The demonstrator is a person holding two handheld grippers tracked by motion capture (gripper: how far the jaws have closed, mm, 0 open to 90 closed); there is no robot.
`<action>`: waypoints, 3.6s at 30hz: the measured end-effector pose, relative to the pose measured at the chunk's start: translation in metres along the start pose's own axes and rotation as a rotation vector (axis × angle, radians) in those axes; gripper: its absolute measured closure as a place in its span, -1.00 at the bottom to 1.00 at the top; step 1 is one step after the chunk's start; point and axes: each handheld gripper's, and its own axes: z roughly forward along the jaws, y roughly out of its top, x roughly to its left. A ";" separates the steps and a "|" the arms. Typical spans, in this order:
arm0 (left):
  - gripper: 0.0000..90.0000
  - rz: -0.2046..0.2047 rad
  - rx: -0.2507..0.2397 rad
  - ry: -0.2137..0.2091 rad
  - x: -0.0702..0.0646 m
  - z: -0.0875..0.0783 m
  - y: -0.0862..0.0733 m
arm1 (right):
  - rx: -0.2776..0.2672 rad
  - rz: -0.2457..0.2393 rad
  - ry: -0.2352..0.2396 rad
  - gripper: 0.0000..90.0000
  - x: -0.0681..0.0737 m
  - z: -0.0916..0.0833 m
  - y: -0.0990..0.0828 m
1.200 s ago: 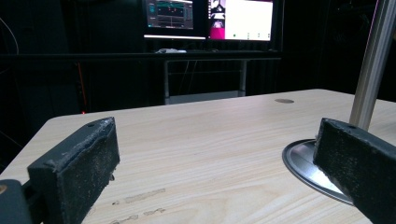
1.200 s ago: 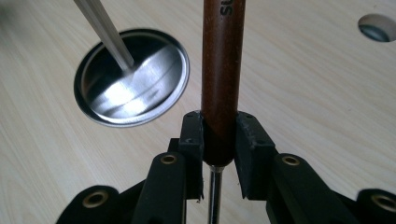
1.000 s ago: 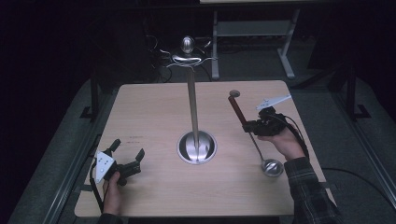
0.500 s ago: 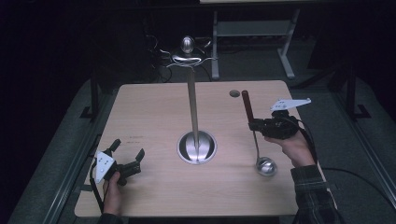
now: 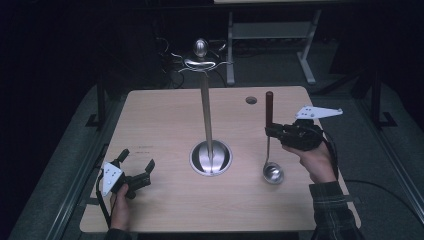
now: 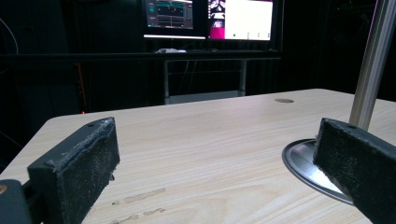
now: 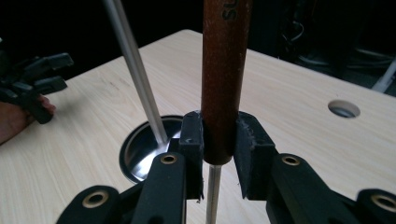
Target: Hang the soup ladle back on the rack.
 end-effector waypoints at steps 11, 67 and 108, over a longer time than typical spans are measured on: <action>-1.00 0.002 0.001 -0.002 0.000 0.000 0.000 | -0.054 -0.056 0.056 0.64 0.018 -0.004 0.032; -1.00 -0.001 0.004 -0.005 0.001 0.000 0.000 | -0.073 -0.155 0.253 0.64 0.040 0.022 0.115; -1.00 -0.003 0.005 0.001 0.001 0.000 0.000 | -0.063 -0.153 0.266 0.29 0.038 0.032 0.114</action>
